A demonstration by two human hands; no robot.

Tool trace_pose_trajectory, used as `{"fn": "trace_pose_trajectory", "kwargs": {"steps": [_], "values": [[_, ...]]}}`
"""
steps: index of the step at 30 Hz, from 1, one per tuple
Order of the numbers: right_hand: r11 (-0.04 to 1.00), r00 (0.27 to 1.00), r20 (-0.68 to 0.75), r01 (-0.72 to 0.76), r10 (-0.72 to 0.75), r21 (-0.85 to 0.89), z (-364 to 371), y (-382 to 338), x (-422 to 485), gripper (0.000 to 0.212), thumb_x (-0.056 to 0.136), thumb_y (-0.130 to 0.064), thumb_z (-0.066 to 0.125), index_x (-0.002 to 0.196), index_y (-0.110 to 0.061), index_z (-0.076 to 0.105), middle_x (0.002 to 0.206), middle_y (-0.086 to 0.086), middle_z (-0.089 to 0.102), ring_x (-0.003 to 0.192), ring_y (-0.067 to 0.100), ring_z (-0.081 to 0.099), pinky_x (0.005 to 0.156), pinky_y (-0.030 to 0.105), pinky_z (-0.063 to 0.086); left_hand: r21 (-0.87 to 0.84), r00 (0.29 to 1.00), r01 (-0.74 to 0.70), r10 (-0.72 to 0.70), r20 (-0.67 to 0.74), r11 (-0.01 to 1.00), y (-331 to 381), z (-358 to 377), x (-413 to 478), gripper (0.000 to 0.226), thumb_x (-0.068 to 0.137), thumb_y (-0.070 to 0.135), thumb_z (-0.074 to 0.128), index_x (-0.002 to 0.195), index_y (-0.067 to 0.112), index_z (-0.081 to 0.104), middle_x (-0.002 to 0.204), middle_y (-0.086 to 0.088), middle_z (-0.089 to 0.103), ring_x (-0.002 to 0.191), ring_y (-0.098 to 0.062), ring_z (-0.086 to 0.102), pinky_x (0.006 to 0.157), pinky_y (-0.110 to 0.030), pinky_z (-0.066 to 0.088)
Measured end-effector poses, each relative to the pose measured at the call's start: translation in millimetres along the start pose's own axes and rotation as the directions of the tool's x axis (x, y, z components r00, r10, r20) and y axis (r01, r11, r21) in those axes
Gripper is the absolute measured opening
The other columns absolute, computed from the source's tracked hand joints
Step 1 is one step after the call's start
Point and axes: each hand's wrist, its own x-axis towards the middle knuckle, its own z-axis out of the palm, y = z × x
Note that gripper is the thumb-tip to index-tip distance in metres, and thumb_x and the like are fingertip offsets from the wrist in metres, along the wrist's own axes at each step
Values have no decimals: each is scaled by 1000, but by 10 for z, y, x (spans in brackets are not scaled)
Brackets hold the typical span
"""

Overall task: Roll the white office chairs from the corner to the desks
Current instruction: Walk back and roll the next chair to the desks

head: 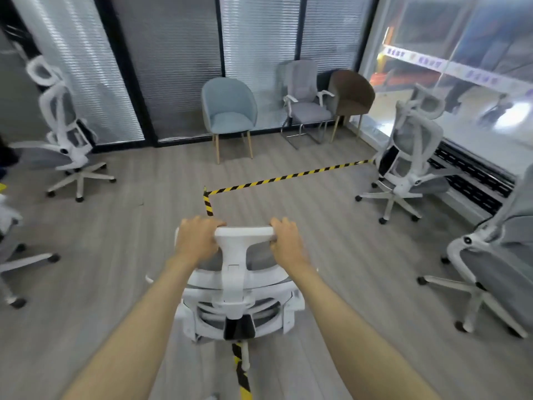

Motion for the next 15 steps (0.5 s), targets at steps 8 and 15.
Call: {"fn": "trace_pose_trajectory", "kwargs": {"steps": [8,15], "values": [[966,960,-138,-253,243,-58,-817,1469,-699,34,76,9,47,89,-22,39,92,-4,38,90,24,44,64,35,30,-39,937,-304,306,168,952,1790,-16,357,12,80,29,62,91,30,63,82,10,65,75,-18,60,53,-26,34],[882,858,-284,-465,428,-76,-1498,2611,-1405,36,70,9,50,85,-20,35,88,-2,41,83,23,41,62,34,31,-102,767,-604,611,197,791,3301,15,589,9,77,27,60,82,30,54,76,8,59,69,-18,51,50,-25,34]]}}
